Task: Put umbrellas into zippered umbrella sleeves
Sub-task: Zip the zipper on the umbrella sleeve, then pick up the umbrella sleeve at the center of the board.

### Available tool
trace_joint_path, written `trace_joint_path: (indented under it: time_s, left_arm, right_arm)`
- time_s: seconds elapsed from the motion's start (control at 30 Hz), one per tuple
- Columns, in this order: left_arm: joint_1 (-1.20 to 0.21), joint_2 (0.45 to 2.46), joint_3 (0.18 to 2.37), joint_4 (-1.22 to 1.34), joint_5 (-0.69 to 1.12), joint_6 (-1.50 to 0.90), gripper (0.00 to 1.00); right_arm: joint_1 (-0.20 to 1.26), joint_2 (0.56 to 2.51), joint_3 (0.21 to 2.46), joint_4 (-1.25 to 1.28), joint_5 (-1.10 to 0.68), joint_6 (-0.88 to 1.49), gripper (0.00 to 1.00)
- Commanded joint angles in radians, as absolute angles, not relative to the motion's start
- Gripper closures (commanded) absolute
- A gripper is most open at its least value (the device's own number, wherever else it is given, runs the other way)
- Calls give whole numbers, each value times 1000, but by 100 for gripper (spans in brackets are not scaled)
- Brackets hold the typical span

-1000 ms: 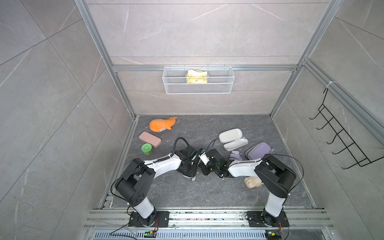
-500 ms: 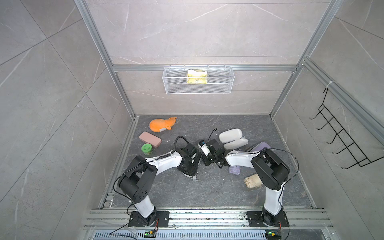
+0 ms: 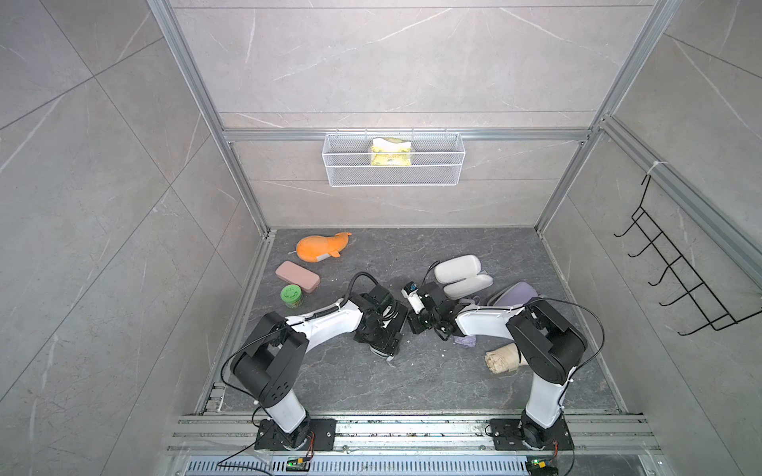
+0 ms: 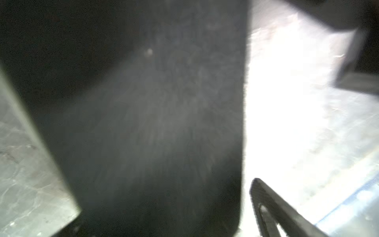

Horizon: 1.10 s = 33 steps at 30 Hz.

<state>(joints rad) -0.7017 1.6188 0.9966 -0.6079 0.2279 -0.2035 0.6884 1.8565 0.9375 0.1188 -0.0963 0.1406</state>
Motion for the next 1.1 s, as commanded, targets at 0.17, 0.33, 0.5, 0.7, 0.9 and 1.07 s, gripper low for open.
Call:
trace_joint_path:
  time_s: [0.17, 0.33, 0.5, 0.7, 0.9, 1.07]
  left_arm:
    - [-588, 1359, 834, -377, 358, -475, 0]
    - [-591, 1344, 747, -284, 329, -577, 0]
    - [-585, 1365, 723, -307, 220, -577, 1]
    - [-569, 1350, 693, -271, 237, -586, 3]
    - [-540, 1356, 661, -244, 281, -587, 5]
    - [-532, 1372, 644, -217, 289, -595, 5]
  right_arm:
    - [693, 1756, 858, 50, -98, 279, 96]
    - [693, 1738, 875, -7, -141, 302, 81]
    - [692, 1694, 893, -104, -195, 313, 62]
    - [665, 1622, 933, -236, -308, 303, 31]
    - [603, 1619, 1035, -335, -454, 318, 22]
    - [547, 1679, 1117, -315, -579, 369, 13]
